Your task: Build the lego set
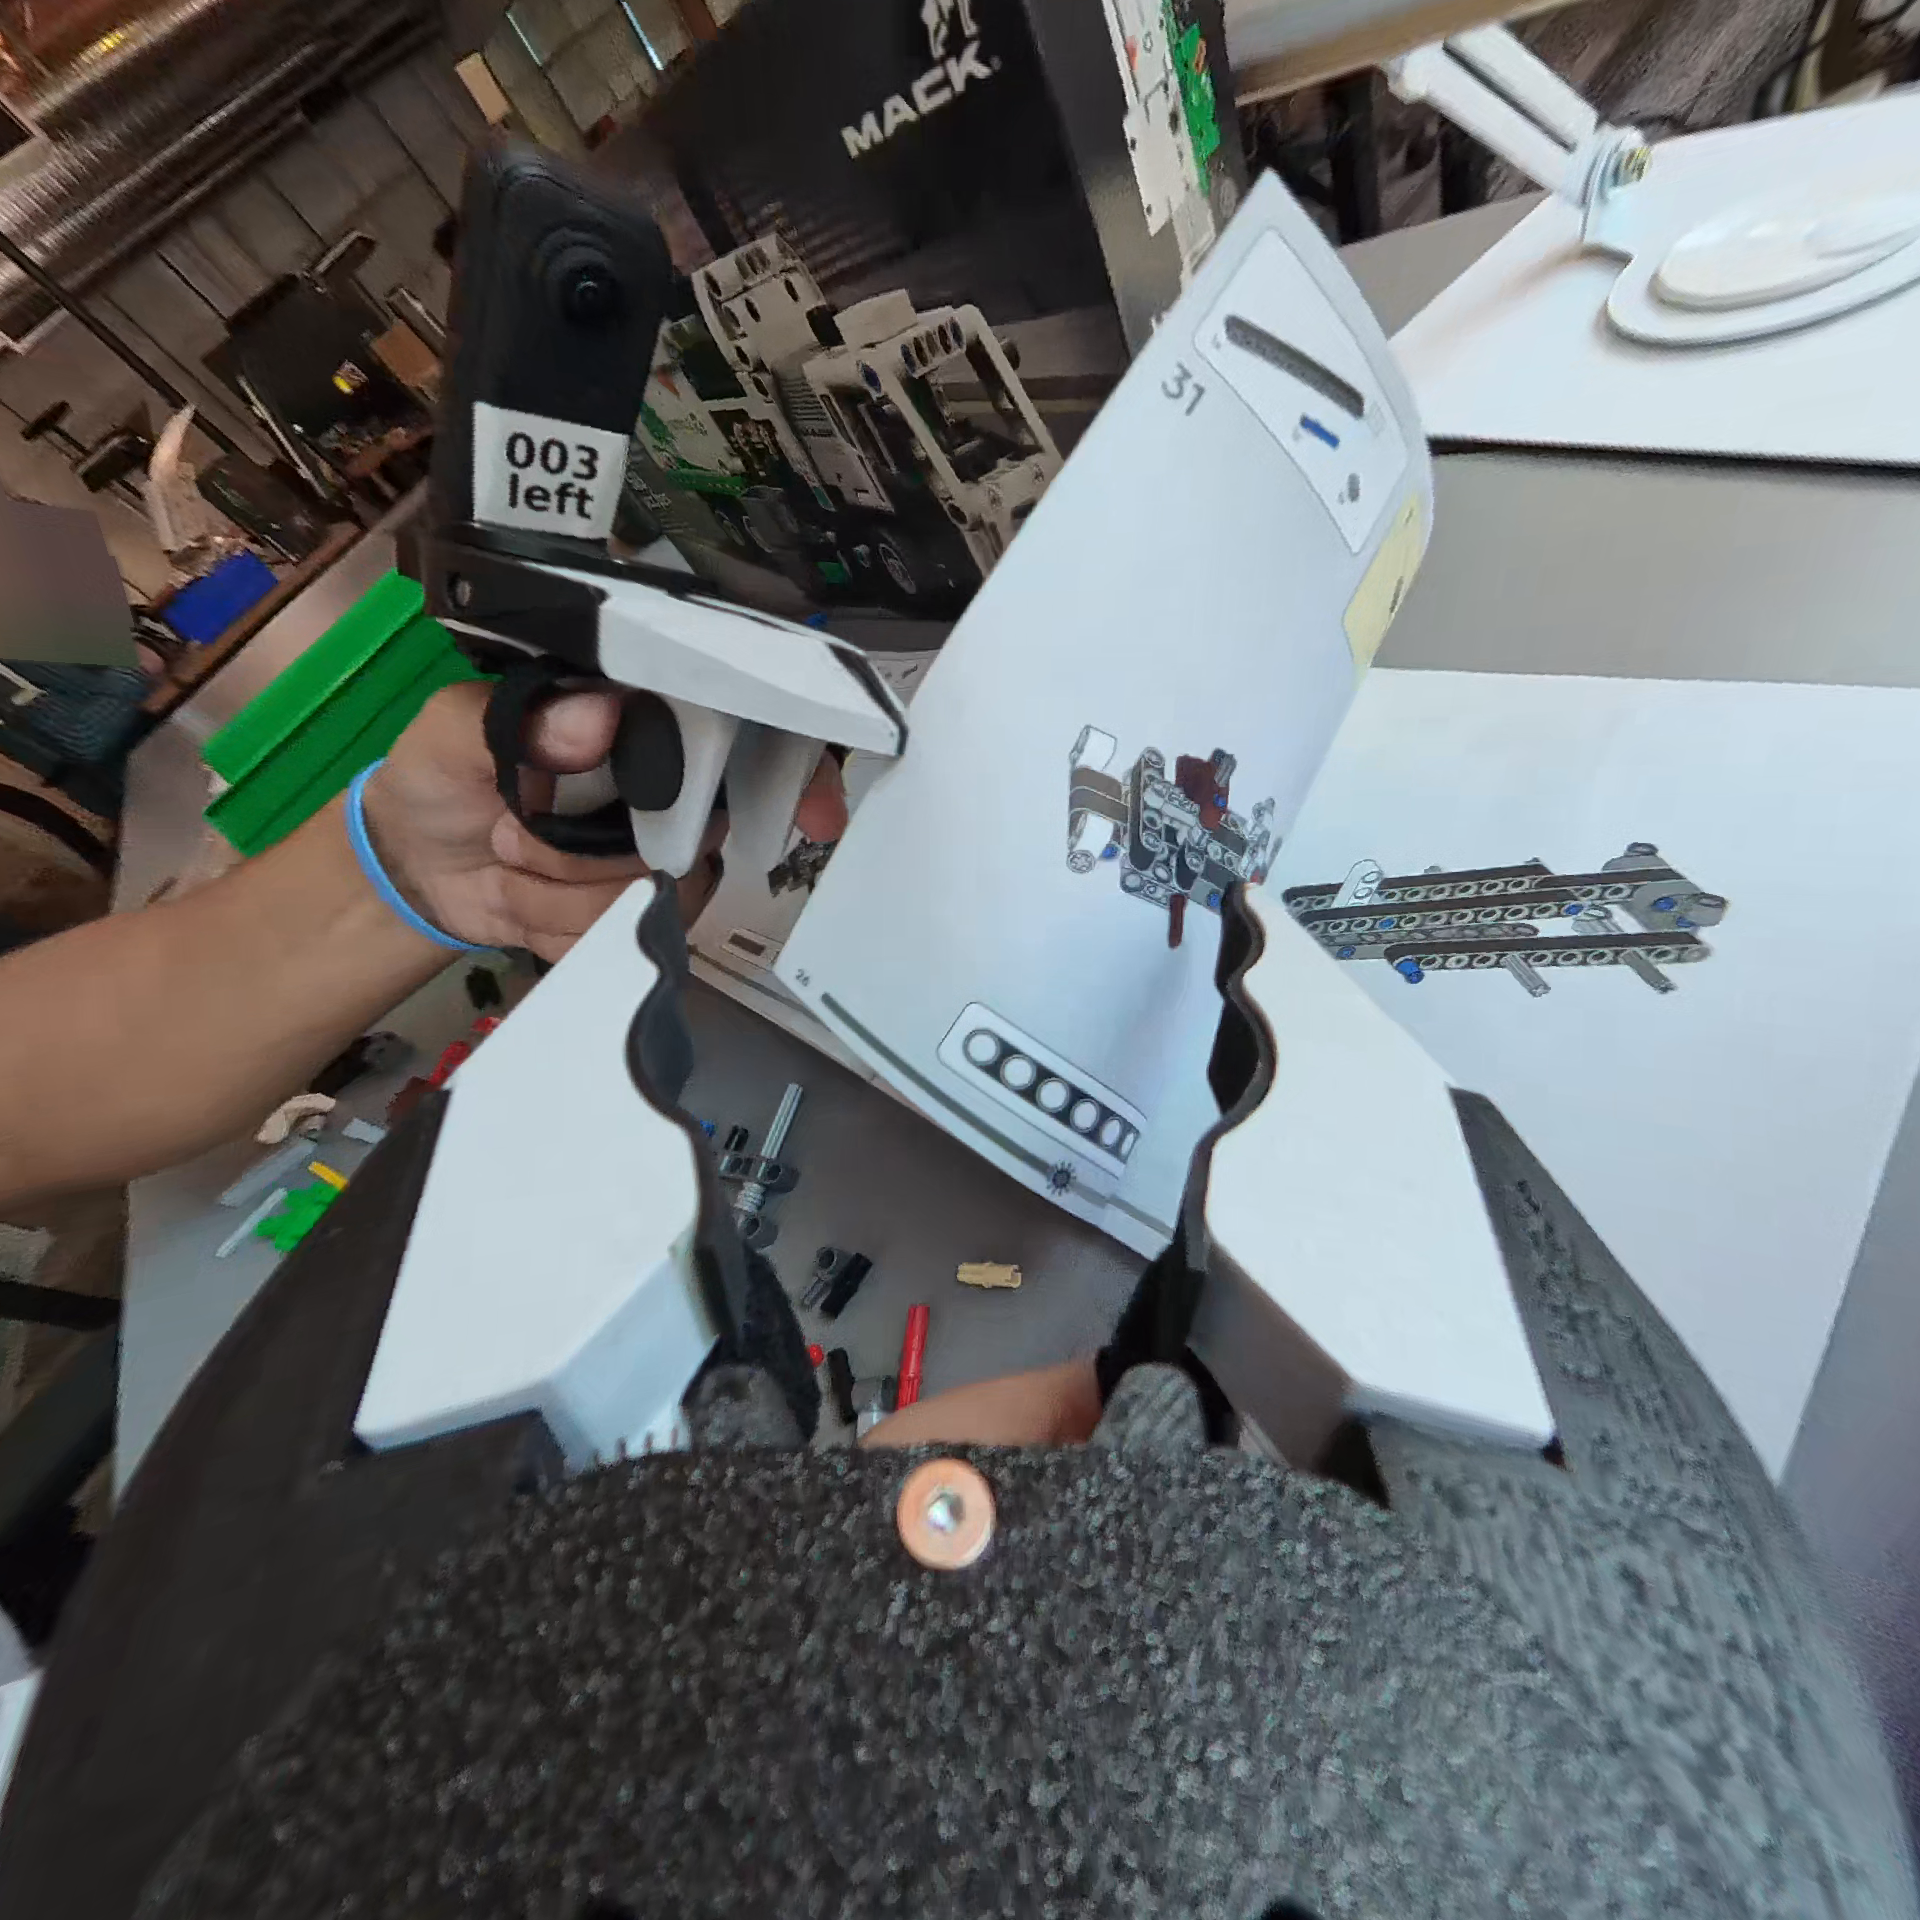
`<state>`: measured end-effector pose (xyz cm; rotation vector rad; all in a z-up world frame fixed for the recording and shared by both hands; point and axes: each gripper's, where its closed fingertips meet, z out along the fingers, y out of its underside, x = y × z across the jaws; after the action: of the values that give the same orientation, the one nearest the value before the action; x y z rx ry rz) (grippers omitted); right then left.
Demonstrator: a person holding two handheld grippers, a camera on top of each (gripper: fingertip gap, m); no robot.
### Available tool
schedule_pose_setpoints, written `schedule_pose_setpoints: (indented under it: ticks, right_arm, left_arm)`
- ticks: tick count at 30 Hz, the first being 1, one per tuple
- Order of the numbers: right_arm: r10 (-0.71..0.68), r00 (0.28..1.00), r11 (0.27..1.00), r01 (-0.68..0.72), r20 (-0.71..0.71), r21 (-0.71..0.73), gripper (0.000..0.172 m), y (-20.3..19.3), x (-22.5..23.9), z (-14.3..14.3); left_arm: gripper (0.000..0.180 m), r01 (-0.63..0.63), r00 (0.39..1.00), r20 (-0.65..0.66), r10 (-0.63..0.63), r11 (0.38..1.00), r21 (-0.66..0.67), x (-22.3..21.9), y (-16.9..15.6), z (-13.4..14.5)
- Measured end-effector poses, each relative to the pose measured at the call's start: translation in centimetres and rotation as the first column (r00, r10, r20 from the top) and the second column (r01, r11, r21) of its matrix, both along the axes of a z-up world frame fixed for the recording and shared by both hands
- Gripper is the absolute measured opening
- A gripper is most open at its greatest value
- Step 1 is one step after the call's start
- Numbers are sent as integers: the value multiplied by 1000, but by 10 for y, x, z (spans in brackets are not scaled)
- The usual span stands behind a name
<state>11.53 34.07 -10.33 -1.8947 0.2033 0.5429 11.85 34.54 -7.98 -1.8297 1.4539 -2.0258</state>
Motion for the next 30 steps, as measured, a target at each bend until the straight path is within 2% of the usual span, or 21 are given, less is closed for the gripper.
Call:
schedule_pose_setpoints:
  ticks: [1, 3, 7, 21, 30]
  right_arm:
    - [21, 998, 1000, -21, -54, -7, 101, 1, 0, -3]
    - [83, 986, 996, -87, -146, -22, 98, 1, -5, -8]
    - [78, 970, 997, -78, -232, 7, 71, -1, 5, -9]
    - [120, 926, 992, -102, -357, 70, 61, -5, 7, -3]
    - [142, 902, 989, -111, -407, 99, 54, -7, 6, 0]
  left_arm:
    - [0, 4, 1000, 6, -4, 1000, -3, 0, -2, 1]
    - [0, 10, 1000, 16, -10, 1000, 2, 1, -4, 1]
    - [0, 36, 999, 33, -37, 999, 7, 4, -11, 3]
    - [2, 91, 994, 72, -88, 995, -43, 2, -17, 6]
    - [1, 116, 989, 111, -102, 985, -128, -1, -16, 15]
